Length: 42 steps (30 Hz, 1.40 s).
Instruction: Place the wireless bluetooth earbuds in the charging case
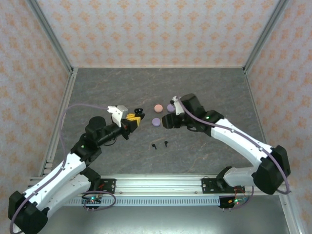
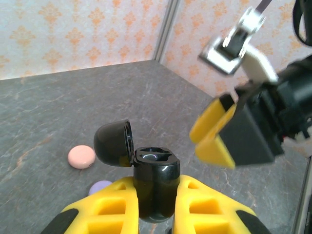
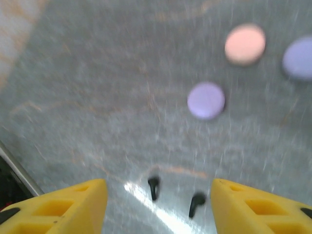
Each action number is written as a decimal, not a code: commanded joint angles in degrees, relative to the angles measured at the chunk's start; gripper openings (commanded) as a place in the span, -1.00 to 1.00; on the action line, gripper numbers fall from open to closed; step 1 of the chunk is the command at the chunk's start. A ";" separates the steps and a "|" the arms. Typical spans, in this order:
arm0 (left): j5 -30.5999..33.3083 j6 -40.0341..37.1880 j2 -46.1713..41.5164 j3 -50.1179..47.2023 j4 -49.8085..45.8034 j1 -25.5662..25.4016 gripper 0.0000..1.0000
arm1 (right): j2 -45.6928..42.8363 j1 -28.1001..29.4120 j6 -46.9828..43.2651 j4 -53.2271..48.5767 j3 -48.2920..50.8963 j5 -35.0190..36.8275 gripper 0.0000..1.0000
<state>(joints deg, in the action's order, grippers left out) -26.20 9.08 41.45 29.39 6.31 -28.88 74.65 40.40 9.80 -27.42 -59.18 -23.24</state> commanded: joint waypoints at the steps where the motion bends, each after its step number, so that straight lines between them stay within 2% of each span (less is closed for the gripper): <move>1: 3.48 0.60 -4.01 -1.60 -4.08 -0.61 -1.00 | 5.28 4.39 6.19 -9.66 -4.51 7.78 0.13; 6: 3.82 1.24 -9.27 -3.41 -5.59 -0.57 -1.00 | 15.71 10.11 10.58 -12.58 -8.82 11.74 0.05; 15: 5.06 0.85 -14.67 -4.51 -6.77 -0.61 -1.00 | 29.34 14.95 12.22 -14.04 -15.15 14.55 -0.07; 30: 5.02 0.50 -13.30 -3.99 -6.31 -0.55 -1.00 | 37.85 17.47 12.02 -14.00 -18.00 14.04 -0.29; 42: 5.36 0.41 -12.49 -3.68 -6.22 -0.56 -1.00 | 38.72 17.95 12.30 -15.41 -17.40 12.83 -0.49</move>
<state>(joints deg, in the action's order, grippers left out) -21.78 9.98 28.84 25.28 -0.58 -28.88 112.20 57.41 21.47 -40.88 -76.40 -9.98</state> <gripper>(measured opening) 0.152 0.263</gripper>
